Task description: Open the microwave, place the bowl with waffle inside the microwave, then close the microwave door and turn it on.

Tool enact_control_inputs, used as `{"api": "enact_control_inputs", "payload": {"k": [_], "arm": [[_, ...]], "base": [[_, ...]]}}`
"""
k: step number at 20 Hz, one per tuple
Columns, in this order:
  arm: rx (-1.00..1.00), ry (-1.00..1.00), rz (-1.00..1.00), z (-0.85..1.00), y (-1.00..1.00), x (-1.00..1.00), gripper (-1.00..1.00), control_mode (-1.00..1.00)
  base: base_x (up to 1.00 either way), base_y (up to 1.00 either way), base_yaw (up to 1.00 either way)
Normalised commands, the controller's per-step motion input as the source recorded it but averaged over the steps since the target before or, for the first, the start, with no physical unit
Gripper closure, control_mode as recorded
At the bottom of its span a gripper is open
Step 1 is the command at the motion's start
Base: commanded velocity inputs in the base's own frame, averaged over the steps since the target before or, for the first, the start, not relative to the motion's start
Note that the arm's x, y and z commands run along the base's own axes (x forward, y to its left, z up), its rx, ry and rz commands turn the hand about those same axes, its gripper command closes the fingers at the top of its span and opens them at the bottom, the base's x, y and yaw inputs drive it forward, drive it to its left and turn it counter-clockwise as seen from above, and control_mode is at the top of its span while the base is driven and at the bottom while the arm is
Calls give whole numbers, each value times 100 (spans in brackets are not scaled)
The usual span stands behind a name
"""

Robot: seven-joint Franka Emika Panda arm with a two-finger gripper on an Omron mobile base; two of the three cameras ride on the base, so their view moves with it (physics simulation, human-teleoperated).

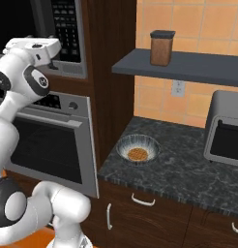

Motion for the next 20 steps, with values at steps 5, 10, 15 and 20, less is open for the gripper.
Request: {"api": "enact_control_inputs", "payload": {"k": [5,10,15,20], "arm": [[-6,-1,-7,16,0,33,-100,-100],[-3,-1,-1,5,0,27,-100,-100],[0,1,2,0,0,27,100,-100],[-2,1,12,0,18,-60,100,-100]], "base": [[0,0,0],[0,0,0],[0,0,0],[0,0,0]]}}
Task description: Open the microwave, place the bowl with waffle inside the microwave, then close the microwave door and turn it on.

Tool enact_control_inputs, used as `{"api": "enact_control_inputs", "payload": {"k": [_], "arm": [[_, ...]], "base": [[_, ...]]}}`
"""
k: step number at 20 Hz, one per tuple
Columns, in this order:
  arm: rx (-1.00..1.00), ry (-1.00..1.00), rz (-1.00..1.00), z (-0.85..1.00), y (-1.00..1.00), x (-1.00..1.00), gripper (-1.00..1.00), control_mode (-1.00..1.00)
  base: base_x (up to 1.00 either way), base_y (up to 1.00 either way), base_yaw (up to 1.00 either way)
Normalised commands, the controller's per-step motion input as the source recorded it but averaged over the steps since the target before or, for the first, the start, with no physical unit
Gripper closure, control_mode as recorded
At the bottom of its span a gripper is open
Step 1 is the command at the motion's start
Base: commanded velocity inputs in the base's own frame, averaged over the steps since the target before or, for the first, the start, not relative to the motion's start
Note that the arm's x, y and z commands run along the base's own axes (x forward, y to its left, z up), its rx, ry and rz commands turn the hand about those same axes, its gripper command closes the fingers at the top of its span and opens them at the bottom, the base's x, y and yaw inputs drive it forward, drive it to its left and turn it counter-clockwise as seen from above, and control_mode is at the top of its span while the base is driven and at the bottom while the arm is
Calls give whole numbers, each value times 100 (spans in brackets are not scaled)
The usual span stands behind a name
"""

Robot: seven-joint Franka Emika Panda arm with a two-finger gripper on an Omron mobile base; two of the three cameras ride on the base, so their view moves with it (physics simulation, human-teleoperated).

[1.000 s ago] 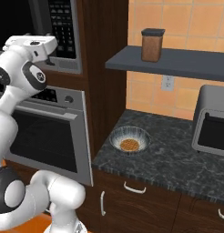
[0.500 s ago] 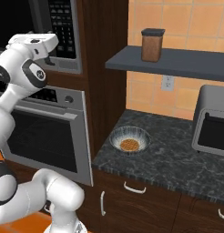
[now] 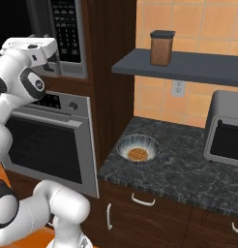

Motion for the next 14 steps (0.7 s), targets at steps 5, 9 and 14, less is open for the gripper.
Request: {"api": "enact_control_inputs", "payload": {"k": [5,9,14], "arm": [[-6,1,8,6,74,-100,100,-100],[-4,9,5,4,100,-100,100,-100],[-3,13,6,0,100,-100,100,-100]], "base": [[0,0,0],[0,0,0],[0,0,0]]}}
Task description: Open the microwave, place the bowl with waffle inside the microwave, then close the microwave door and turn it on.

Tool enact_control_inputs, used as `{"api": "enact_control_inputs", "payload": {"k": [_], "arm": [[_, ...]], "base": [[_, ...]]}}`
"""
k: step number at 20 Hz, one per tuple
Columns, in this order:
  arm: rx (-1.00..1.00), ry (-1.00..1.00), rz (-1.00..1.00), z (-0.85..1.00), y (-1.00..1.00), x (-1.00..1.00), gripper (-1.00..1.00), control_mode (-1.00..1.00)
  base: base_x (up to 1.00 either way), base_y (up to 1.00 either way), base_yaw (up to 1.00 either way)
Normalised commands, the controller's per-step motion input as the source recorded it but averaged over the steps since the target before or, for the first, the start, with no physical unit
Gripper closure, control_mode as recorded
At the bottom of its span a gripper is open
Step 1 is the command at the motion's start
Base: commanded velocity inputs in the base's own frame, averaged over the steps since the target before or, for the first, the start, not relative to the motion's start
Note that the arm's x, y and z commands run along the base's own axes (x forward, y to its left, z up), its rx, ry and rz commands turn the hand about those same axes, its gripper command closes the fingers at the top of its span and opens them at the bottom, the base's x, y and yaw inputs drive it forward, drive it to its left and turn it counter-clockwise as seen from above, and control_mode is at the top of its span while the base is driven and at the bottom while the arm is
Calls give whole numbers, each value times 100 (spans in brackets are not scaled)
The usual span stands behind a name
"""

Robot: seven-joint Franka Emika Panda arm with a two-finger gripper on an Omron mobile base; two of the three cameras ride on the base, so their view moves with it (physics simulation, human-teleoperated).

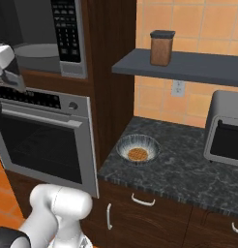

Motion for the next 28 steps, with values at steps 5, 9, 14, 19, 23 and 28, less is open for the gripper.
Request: {"api": "enact_control_inputs", "payload": {"k": [5,9,14,19,23,28], "arm": [[-6,5,6,-11,71,-78,-100,-100],[13,-13,-3,-6,-44,-79,-100,-100],[47,-10,0,5,-100,-79,-100,-100],[95,28,11,-3,-97,3,-100,-100],[68,32,16,-45,-60,41,-100,-100],[54,28,40,-22,-9,82,-100,-100]], "base": [[0,0,0],[0,0,0],[0,0,0],[0,0,0],[0,0,0],[0,0,0]]}}
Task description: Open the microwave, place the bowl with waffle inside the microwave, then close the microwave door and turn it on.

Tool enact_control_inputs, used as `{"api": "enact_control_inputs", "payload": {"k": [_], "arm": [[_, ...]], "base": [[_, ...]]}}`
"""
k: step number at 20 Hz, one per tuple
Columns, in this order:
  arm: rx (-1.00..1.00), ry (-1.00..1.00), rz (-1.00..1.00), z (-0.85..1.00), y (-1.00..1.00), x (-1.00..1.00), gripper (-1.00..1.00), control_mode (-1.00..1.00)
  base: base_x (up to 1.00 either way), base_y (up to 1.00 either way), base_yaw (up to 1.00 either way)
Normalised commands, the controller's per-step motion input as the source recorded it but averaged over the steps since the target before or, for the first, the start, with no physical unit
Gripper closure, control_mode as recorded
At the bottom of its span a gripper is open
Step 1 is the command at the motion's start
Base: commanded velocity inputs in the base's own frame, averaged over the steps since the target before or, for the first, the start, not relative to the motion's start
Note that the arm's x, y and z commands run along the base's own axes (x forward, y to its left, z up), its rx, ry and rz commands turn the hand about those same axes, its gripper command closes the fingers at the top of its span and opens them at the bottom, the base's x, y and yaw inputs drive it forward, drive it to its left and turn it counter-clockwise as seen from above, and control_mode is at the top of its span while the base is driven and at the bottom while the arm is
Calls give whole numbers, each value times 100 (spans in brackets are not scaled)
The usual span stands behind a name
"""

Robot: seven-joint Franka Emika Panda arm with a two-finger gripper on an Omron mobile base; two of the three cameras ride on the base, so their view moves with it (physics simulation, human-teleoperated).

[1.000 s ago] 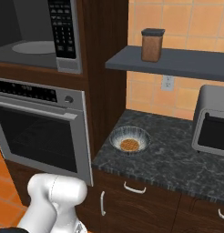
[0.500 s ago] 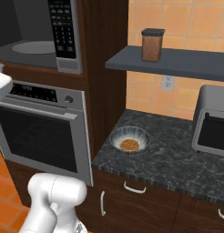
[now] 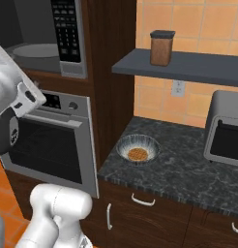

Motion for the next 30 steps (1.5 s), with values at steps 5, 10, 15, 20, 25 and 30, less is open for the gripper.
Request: {"api": "enact_control_inputs", "payload": {"k": [5,10,15,20,25,30], "arm": [[33,18,35,-17,32,28,-100,-100],[22,11,35,-33,58,26,-100,-100],[16,14,36,-14,54,51,-100,-100],[15,21,33,-3,59,48,-100,-100],[5,20,26,0,98,1,-100,-100],[0,5,23,7,79,-60,-100,-100]], "base": [[0,0,0],[0,0,0],[0,0,0],[0,0,0],[0,0,0],[0,0,0]]}}
